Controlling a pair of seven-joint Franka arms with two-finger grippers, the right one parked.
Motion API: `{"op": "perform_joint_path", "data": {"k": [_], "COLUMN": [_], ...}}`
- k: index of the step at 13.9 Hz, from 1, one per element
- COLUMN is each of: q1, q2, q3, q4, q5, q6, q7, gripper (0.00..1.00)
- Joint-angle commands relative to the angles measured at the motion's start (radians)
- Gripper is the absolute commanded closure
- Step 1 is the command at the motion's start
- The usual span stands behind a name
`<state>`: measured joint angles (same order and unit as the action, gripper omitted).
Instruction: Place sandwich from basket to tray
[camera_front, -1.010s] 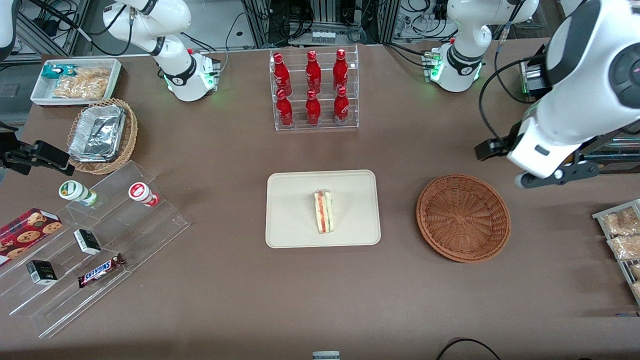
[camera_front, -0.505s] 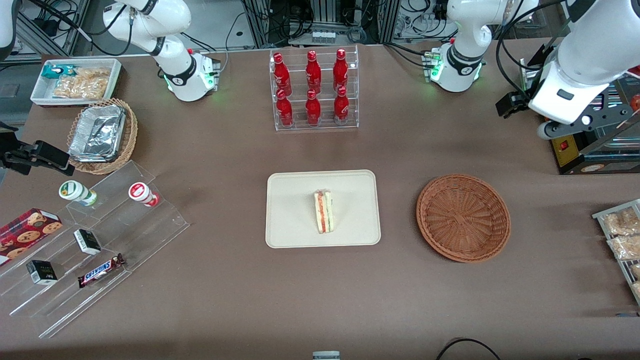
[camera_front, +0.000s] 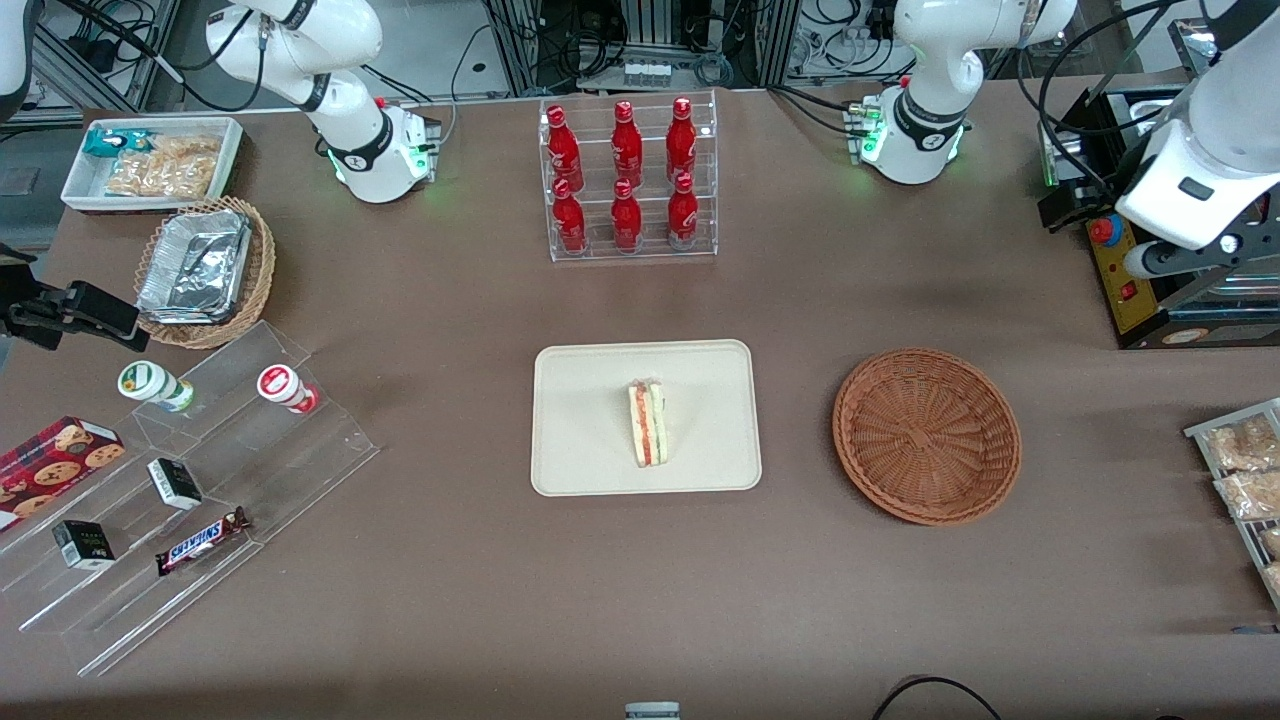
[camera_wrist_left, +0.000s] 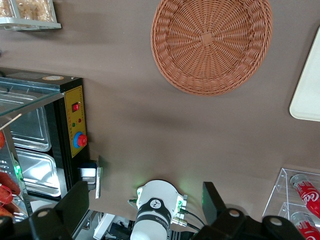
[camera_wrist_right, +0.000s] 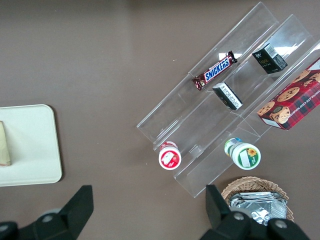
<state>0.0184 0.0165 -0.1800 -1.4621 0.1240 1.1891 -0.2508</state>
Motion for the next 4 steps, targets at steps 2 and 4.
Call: {"op": "perform_joint_path", "data": {"k": [2,4], "q1": [0.002,0.000], "q2": [-0.001,0.000], "q3": [-0.010,-0.012], "q4": [0.005,0.006], "q5": [-0.015,-0.017], "q6": [0.004,0.006], "q7": [0.010,0.005], "gripper": [0.00,0.00]}}
